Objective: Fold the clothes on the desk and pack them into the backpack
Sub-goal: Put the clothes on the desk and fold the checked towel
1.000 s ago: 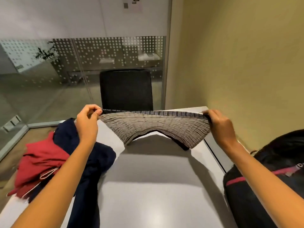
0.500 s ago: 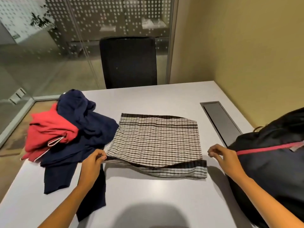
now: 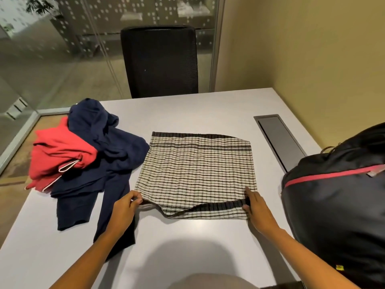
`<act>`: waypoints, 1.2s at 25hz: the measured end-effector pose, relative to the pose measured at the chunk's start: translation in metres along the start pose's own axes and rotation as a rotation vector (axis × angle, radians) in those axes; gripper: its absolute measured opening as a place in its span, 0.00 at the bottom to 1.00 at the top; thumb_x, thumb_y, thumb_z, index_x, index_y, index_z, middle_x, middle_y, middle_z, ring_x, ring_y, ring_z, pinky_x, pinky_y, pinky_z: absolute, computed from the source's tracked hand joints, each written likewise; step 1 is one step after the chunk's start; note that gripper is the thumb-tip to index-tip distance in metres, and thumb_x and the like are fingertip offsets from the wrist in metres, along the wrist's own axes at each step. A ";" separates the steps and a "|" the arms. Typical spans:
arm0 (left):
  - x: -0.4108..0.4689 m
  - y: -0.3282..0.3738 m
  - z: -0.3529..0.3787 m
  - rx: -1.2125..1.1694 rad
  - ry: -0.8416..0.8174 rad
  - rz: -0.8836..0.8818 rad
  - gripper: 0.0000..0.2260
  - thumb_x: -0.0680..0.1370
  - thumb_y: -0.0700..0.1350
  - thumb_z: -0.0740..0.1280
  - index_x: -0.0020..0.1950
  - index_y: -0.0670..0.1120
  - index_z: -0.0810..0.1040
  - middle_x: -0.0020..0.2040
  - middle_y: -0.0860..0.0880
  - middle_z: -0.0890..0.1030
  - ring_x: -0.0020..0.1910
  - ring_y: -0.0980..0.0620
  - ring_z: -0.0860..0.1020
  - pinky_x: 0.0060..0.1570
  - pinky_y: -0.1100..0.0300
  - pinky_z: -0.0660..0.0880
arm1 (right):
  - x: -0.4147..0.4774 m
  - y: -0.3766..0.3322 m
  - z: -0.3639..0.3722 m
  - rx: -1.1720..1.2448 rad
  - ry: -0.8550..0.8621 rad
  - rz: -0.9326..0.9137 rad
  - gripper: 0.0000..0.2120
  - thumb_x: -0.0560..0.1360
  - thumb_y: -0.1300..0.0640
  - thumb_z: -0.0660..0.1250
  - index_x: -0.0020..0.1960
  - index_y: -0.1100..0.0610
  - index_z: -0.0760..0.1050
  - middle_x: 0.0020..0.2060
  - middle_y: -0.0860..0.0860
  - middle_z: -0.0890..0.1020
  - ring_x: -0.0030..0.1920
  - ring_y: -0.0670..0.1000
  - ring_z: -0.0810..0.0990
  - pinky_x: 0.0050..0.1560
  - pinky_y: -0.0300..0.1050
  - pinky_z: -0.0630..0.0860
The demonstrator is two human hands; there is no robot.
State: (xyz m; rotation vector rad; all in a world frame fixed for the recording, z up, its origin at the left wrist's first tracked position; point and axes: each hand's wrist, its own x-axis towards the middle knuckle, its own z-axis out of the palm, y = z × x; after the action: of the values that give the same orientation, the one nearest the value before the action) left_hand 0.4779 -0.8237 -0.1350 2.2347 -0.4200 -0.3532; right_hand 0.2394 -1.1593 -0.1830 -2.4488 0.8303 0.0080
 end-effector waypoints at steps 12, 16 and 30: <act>-0.066 -0.035 0.028 0.074 -0.223 -0.086 0.11 0.79 0.36 0.65 0.38 0.47 0.75 0.32 0.52 0.79 0.31 0.60 0.76 0.33 0.69 0.69 | -0.025 0.035 -0.021 -0.488 -0.105 0.140 0.09 0.75 0.64 0.62 0.52 0.55 0.78 0.49 0.51 0.80 0.51 0.54 0.77 0.41 0.44 0.71; -0.056 -0.017 0.027 0.024 -0.180 -0.058 0.10 0.80 0.37 0.64 0.40 0.47 0.74 0.32 0.48 0.78 0.31 0.53 0.74 0.31 0.68 0.68 | -0.019 0.027 -0.034 -0.487 0.012 0.137 0.05 0.73 0.65 0.67 0.47 0.60 0.79 0.45 0.56 0.79 0.47 0.57 0.77 0.36 0.45 0.67; 0.141 0.061 0.016 0.075 0.268 0.094 0.03 0.79 0.39 0.66 0.48 0.40 0.78 0.44 0.47 0.78 0.44 0.52 0.75 0.44 0.65 0.66 | 0.156 -0.012 -0.103 -0.412 0.365 -0.030 0.06 0.72 0.66 0.73 0.47 0.67 0.81 0.42 0.65 0.78 0.42 0.66 0.76 0.33 0.48 0.68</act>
State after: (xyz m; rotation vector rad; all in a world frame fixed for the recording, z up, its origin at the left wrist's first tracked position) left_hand 0.5878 -0.9298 -0.1136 2.2856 -0.3976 0.0134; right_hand 0.3558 -1.2901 -0.1168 -2.9017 1.0284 -0.3169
